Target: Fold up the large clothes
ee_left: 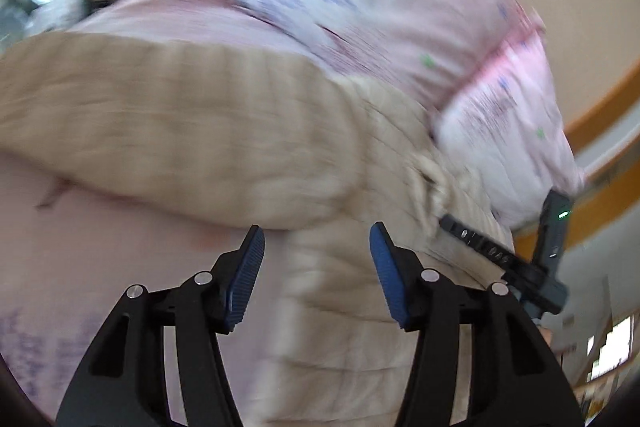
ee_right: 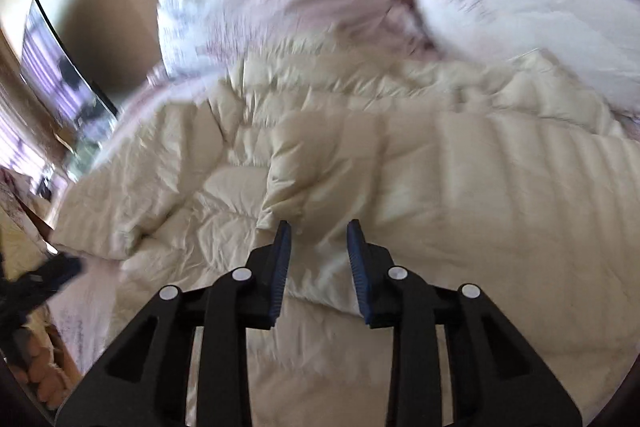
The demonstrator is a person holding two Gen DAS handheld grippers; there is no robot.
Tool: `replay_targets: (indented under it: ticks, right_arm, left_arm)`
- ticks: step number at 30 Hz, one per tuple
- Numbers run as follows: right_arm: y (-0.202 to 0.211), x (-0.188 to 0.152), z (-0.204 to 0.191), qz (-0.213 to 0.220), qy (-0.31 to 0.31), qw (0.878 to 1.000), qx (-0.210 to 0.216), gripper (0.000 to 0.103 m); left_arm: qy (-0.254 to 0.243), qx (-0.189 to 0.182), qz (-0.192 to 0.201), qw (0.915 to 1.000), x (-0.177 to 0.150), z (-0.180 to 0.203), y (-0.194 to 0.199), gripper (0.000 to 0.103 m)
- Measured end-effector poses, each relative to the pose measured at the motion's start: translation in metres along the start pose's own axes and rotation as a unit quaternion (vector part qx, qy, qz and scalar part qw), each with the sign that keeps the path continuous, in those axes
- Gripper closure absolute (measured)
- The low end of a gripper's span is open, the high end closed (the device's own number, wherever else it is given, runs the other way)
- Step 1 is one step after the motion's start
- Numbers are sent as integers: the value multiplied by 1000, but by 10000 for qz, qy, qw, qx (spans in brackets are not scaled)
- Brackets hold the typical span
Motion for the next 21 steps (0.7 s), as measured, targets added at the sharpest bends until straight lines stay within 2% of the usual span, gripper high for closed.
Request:
replay_targets:
  ticks: [2, 4, 5, 7, 8, 12, 17, 19, 21]
  right_arm:
    - [-21, -6, 0, -299, 119, 9991, -294, 71]
    - [-18, -5, -3, -177, 347, 9983, -442, 69]
    - [-12, -6, -4, -178, 282, 9988, -354, 65]
    - [7, -7, -4, -58, -80, 10000, 9, 35]
    - [19, -7, -3, 50, -223, 9996, 171, 31]
    - [49, -13, 1, 283, -286, 9986, 350, 30]
    - [61, -28, 3, 204, -406, 9975, 548, 29]
    - [65, -32, 2, 186, -427, 9972, 591, 29]
    - [69, -37, 3, 204, -393, 9974, 576, 29]
  left_arm:
    - [394, 110, 105, 9991, 6, -33, 12, 48]
    - [725, 152, 173, 9971, 10, -55, 18, 48]
    - [878, 169, 222, 9957, 12, -66, 22, 48]
    - [1238, 194, 357, 9915, 17, -88, 28, 48]
    - [1400, 186, 401, 9892, 19, -96, 29, 48]
    - [2127, -29, 523, 9757, 25, -123, 28, 48]
    - [2740, -117, 609, 9597, 35, -151, 17, 49]
    - [2924, -92, 683, 9538, 40, -161, 14, 50]
    - [3082, -63, 773, 9482, 44, -172, 13, 59]
Point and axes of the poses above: each gripper's, at about its wrist camera, not at the fingertips, and y roughly against the way its jaws point, z to its right, x to its top, the point moved 10 cm from there along -y, roughly the way its jaws point, and after that the axes turned 5 degrees about x, right-handed, at the moved point
